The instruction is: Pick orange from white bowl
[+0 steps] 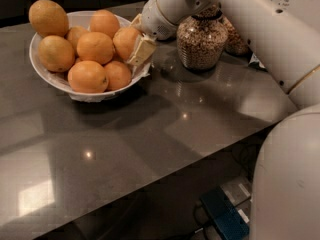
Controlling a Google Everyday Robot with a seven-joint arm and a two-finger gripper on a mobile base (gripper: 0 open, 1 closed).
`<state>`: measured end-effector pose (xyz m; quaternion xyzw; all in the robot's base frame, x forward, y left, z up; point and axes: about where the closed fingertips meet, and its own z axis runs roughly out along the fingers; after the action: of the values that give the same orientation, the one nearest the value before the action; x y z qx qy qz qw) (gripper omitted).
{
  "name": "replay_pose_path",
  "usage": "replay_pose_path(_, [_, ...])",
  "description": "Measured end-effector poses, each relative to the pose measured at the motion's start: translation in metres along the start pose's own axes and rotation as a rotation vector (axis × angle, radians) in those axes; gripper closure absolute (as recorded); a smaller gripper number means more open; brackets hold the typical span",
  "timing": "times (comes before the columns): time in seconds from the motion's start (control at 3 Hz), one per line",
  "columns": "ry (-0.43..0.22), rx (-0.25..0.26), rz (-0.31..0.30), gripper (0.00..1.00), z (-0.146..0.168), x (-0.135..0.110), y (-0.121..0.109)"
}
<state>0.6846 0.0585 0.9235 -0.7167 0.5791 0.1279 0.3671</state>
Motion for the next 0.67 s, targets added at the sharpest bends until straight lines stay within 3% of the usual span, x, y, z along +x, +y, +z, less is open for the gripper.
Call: replay_pose_path(0.67, [-0.073, 0.100, -0.040, 1.00, -0.065, -0.021, -0.008])
